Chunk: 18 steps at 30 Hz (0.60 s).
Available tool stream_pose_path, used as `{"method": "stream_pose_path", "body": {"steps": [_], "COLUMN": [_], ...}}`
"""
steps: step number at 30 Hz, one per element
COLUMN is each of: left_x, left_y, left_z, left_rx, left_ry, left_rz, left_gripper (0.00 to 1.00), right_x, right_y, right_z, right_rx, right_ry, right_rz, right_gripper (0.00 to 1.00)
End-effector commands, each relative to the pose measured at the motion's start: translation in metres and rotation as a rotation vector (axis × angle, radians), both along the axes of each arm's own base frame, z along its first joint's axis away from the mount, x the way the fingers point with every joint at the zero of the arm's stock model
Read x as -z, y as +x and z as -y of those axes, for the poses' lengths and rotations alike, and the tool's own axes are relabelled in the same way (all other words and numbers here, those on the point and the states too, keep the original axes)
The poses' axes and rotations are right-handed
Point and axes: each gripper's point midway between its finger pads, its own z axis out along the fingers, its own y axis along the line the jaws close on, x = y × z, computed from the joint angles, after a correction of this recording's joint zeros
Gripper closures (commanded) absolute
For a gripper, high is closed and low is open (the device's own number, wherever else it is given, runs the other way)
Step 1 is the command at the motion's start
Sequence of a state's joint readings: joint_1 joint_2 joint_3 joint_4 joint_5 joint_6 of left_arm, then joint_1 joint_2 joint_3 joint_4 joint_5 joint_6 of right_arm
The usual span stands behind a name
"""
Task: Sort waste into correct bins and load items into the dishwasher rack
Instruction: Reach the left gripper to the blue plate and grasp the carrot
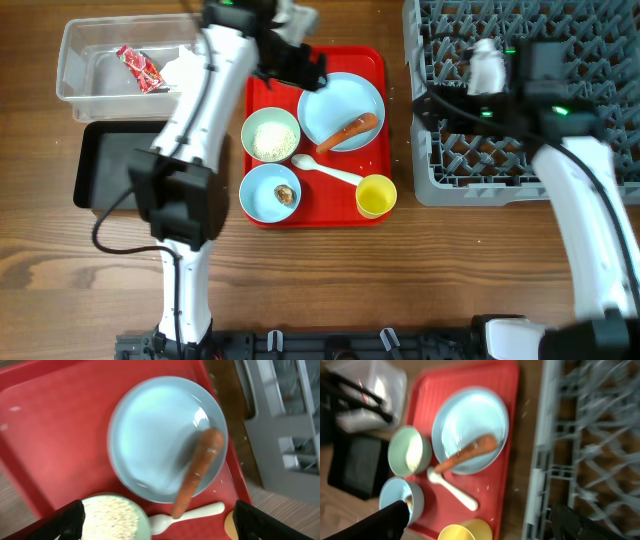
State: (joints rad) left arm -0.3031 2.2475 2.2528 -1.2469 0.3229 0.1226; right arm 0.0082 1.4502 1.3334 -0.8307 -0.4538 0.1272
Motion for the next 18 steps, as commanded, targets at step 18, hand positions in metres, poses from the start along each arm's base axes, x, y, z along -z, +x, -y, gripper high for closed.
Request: {"method": "stream_pose_path", "body": {"steps": [18], "left_x": [0.124], "left_y": [-0.036], "left_z": [0.083], "left_rx": [0.325], "left_ry": [0.259], "left_rz": [-0.053], "left_gripper": [0.06], "right_x": [-0.052], "right_y": [-0.047], "right_z": [0.072], "right_rx": [0.19], "right_ry": [-0.058], "right_rz": [0.088], "right_gripper": [0.0]}}
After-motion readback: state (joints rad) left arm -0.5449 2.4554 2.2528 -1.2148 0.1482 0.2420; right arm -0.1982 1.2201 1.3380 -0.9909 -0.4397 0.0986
